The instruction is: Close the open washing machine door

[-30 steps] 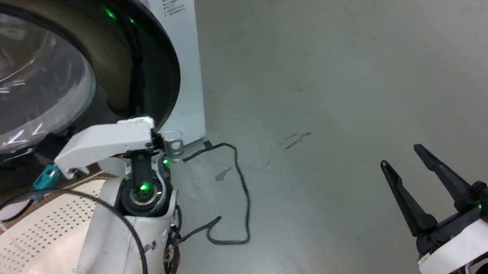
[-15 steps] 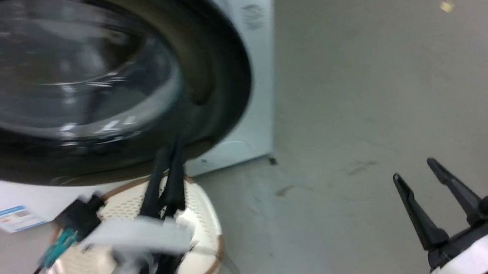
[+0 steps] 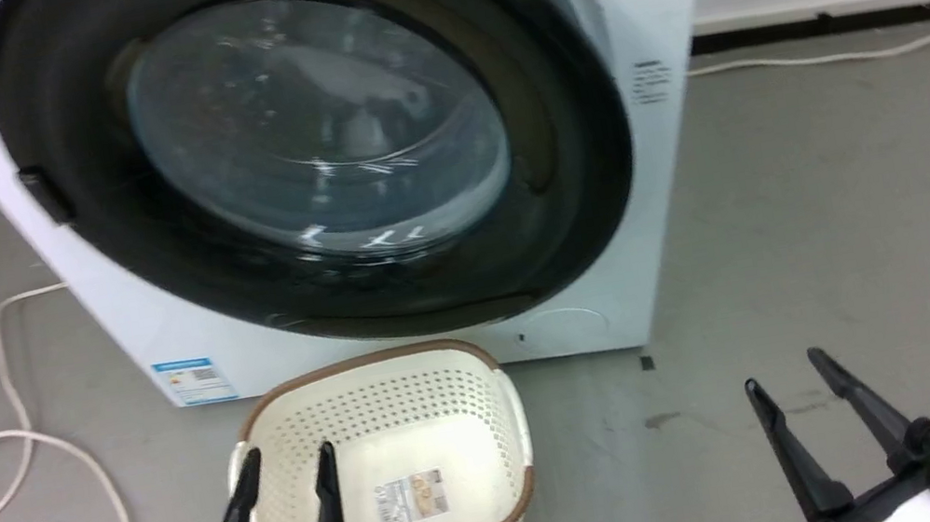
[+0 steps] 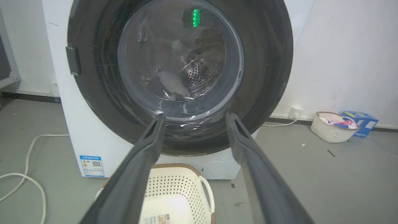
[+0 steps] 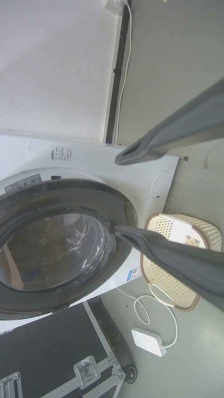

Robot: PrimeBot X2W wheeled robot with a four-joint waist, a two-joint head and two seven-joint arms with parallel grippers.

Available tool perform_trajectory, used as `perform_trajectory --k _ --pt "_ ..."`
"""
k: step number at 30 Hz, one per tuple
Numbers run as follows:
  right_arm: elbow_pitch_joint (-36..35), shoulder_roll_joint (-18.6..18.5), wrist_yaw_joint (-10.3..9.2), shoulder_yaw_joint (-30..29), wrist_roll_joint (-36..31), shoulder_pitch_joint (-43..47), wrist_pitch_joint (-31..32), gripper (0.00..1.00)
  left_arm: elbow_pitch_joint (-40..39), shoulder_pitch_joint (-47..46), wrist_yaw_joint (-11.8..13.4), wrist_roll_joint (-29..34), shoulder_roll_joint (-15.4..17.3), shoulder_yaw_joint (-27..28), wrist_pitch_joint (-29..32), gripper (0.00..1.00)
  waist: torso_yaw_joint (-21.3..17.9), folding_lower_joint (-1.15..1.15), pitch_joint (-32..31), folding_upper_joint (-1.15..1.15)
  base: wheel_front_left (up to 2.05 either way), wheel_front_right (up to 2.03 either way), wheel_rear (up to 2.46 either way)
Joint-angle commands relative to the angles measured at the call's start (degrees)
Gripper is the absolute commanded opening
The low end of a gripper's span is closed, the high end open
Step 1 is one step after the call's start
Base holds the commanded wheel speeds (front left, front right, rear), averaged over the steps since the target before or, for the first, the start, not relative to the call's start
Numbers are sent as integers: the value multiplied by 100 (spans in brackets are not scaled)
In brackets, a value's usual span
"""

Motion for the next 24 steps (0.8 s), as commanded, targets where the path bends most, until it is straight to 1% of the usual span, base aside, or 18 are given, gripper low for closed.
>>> perform_trajectory --k 1,6,10,11,12,13,14,15,16,17,18,19,20,24 --pt "-13 20 5 19 -48 89 -26 100 -102 121 41 233 -50 10 -23 100 127 1 -79 0 0 0 0" --pt "65 39 5 36 -59 181 -26 100 -225 397 190 1139 -108 -82 -23 100 252 1 -125 0 0 0 0" --pt "112 9 5 63 -62 206 -26 100 -335 432 378 1344 -199 -85 -23 100 362 1 -94 0 0 0 0" --pt "135 -14 5 110 -43 198 -26 41 -348 427 424 1364 -219 -79 -23 100 393 1 -69 0 0 0 0" --pt "135 -14 5 110 -43 198 -26 41 -348 427 424 1364 -219 -79 -23 100 393 1 -69 0 0 0 0" --pt "146 -123 5 264 -18 126 -26 0 -371 382 492 1399 -252 -92 -23 100 474 1 27 0 0 0 0" --pt "75 -355 5 472 41 -88 -26 0 -346 298 525 1465 -286 -200 -23 100 643 1 236 0 0 0 0" --pt "75 -355 5 472 41 -88 -26 0 -346 298 525 1465 -286 -200 -23 100 643 1 236 0 0 0 0" --pt "55 -569 5 609 109 -309 -26 0 -317 228 569 1488 -311 -277 -23 100 773 1 413 0 0 0 0" --pt "55 -569 5 609 109 -309 -26 0 -317 228 569 1488 -311 -277 -23 100 773 1 413 0 0 0 0" --pt "54 -691 5 670 160 -444 -26 0 -302 186 597 1491 -325 -320 -23 100 853 1 520 0 0 0 0" --pt "49 -967 5 832 281 -784 -9 0 -267 107 661 1499 -349 -418 -24 100 1001 1 732 0 0 0 0" --pt "49 -967 5 832 281 -784 -9 0 -267 107 661 1499 -349 -418 -24 100 1001 1 732 0 0 0 0" --pt "88 -1581 5 1270 640 -1626 143 0 -210 -85 787 1501 -384 -655 -24 100 1281 1 1163 0 0 0 0"
